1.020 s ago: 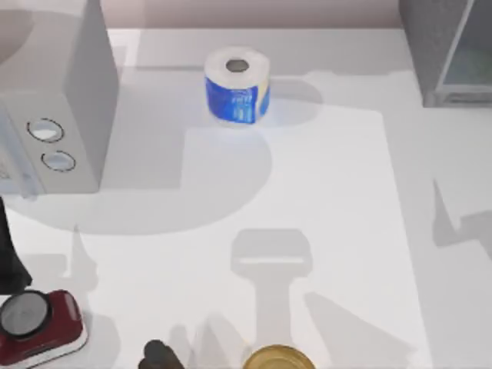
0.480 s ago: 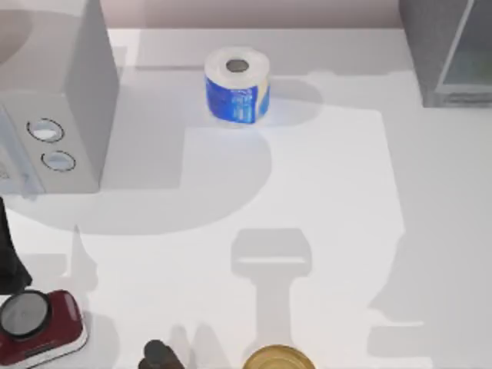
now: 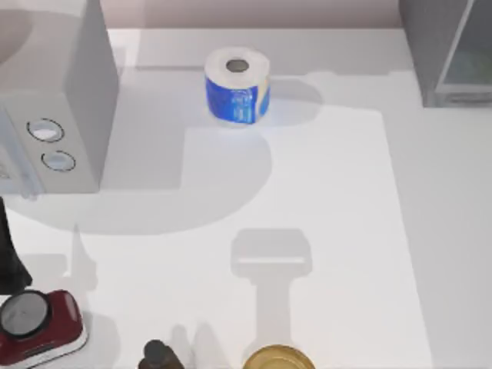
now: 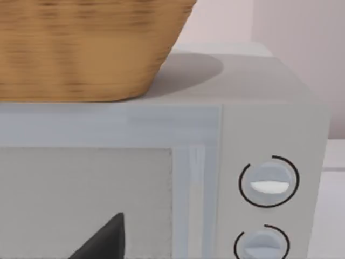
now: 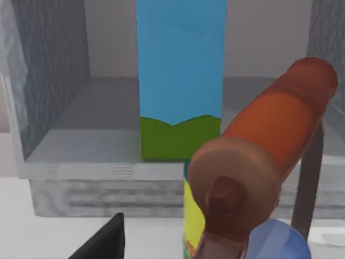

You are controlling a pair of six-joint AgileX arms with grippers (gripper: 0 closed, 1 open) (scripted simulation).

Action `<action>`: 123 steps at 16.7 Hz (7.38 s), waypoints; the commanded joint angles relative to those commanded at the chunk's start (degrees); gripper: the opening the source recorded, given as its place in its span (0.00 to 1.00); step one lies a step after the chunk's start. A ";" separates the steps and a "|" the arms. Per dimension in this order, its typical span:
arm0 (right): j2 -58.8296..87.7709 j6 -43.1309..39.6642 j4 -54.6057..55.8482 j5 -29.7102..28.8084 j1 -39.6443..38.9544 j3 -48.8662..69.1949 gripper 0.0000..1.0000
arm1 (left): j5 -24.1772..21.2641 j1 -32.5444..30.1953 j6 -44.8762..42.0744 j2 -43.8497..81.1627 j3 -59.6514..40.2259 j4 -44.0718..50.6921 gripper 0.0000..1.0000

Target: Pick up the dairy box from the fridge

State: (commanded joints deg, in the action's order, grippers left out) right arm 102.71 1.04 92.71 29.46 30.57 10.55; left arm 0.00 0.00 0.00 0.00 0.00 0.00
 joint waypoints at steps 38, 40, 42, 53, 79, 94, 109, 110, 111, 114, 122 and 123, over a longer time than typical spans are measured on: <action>8.33 -3.38 -62.04 -19.92 -19.19 52.84 1.00 | 0.00 0.00 0.00 0.00 0.00 0.00 1.00; 10.87 -3.42 -62.74 -19.96 -19.33 56.33 1.00 | 0.00 0.00 0.00 0.00 0.00 0.00 1.00; 14.22 -3.34 -63.22 -20.25 -19.52 59.92 1.00 | 0.00 0.00 0.00 0.00 0.00 0.00 1.00; 19.74 -2.97 -63.55 -21.60 -20.57 65.39 0.77 | 0.00 0.00 0.00 0.00 0.00 0.00 1.00; 16.66 -2.87 -69.44 -21.57 -20.33 68.09 0.00 | 0.00 0.00 0.00 0.00 0.00 0.00 1.00; 3.45 -3.32 -69.59 -20.18 -18.96 53.74 0.00 | 0.00 0.00 0.00 0.00 0.00 0.00 1.00; -11.36 -3.21 -69.33 -20.26 -18.98 39.16 0.00 | 0.00 0.00 0.00 0.00 0.00 0.00 1.00; -14.00 -3.07 -70.26 -20.68 -19.33 37.47 0.00 | 0.00 0.00 0.00 0.00 0.00 0.00 1.00; -16.95 -2.89 -71.28 -21.11 -19.79 35.58 0.00 | 0.00 0.00 0.00 0.00 0.00 0.00 1.00; -27.68 -2.19 -74.95 -22.33 -21.77 28.71 0.00 | 0.00 0.00 0.00 0.00 0.00 0.00 1.00; -69.80 -0.79 -86.17 -26.05 -27.25 6.12 0.00 | 0.00 0.00 0.00 0.00 0.00 0.00 1.00; -75.40 -0.72 -87.40 -26.59 -27.69 3.38 0.00 | 0.00 0.00 0.00 0.00 0.00 0.00 1.00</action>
State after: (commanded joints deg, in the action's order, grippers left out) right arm 27.32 0.32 5.31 2.86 2.88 13.93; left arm 0.00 0.00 0.00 0.00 0.00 0.00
